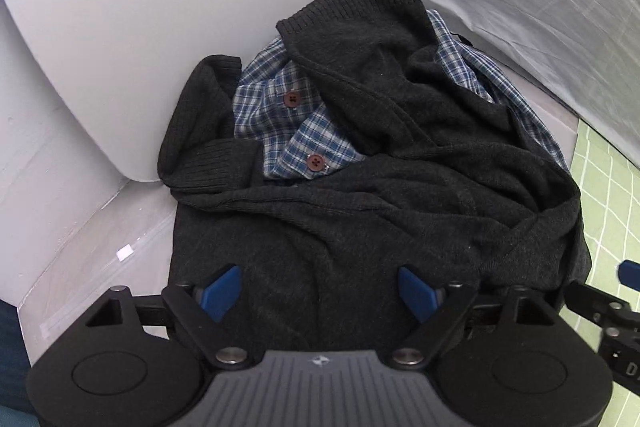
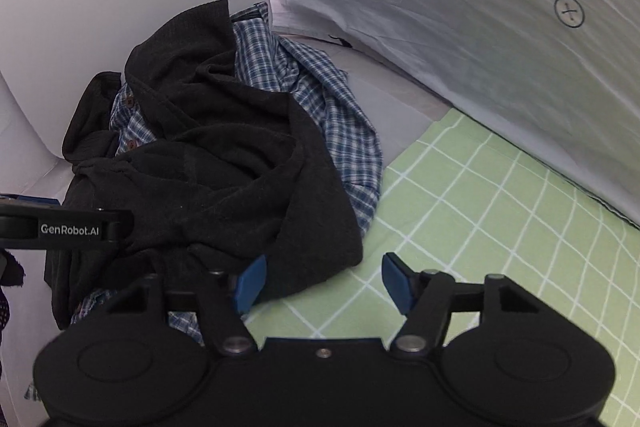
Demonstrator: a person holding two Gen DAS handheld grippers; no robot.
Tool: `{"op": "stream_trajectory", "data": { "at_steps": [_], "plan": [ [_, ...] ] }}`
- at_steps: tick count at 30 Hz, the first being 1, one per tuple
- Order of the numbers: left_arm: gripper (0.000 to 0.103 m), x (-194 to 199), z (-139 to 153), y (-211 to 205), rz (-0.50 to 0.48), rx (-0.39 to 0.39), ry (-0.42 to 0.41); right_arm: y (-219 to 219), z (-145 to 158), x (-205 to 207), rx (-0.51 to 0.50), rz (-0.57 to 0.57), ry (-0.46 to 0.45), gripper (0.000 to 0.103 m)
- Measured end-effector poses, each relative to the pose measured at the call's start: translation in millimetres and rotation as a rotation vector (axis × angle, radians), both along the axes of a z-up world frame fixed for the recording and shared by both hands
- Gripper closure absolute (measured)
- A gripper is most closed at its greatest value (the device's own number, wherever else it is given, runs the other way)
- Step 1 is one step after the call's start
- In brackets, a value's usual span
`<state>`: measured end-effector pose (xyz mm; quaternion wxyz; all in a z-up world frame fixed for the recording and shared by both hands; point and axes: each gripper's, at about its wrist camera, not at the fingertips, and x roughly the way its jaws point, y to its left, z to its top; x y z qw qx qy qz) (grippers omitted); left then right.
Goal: Fold clothes
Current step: 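Reach both grippers into the black sweater pile and close on it, then pull the black sweater out of the pile and spread it on the table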
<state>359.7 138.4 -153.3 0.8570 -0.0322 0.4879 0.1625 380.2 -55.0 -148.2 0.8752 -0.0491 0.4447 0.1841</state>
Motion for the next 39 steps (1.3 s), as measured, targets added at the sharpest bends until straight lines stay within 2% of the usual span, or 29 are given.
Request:
{"op": "stream_trajectory", "data": {
  "at_steps": [1,3,4,5,6,8,10,12,17,21,25,29,32,37,38,39],
  "plan": [
    [0.026,2,0,-1,-0.006,0.0,-0.008,4,-4,3,0.007,0.005,0.009,0.048],
    [0.033,4,1,-4,-0.01,0.002,-0.031,11,-11,9,0.021,0.014,0.028,0.062],
    [0.045,4,1,-6,-0.018,-0.005,-0.041,12,-13,11,0.028,0.014,0.028,0.067],
    [0.055,4,2,-7,-0.026,-0.019,-0.049,12,-13,10,0.035,0.007,0.018,0.078],
    [0.06,5,3,-9,-0.023,-0.015,-0.057,11,-11,9,0.045,-0.002,0.007,0.087],
    [0.096,4,8,-13,-0.003,0.029,-0.077,4,-4,2,0.07,-0.012,-0.033,0.093],
    [0.1,0,16,-13,0.0,0.036,-0.099,-4,7,-7,0.088,-0.013,-0.087,0.094],
    [0.1,-9,33,-12,0.015,0.007,-0.144,-12,27,-23,0.104,-0.01,-0.17,0.095],
    [0.101,-47,98,-25,-0.012,0.035,-0.298,-48,93,-75,0.125,-0.072,-0.404,0.099],
    [0.101,-92,153,-51,-0.084,-0.006,-0.427,-80,131,-124,0.153,-0.154,-0.501,0.099],
    [0.101,-143,202,-97,-0.18,-0.07,-0.516,-119,162,-184,0.134,-0.259,-0.615,0.099],
    [0.101,-192,230,-153,-0.306,-0.171,-0.563,-184,193,-245,0.089,-0.411,-0.713,0.099],
    [0.101,-220,230,-192,-0.373,-0.236,-0.542,-239,202,-283,-0.004,-0.529,-0.748,0.099],
    [0.102,-251,191,-246,-0.42,-0.385,-0.398,-335,181,-339,-0.111,-0.719,-0.652,0.099],
    [0.103,-257,182,-255,-0.416,-0.376,-0.367,-350,172,-350,-0.133,-0.749,-0.622,0.099],
    [0.103,-263,173,-263,-0.402,-0.319,-0.343,-363,163,-360,-0.155,-0.778,-0.586,0.099]
  ]
}}
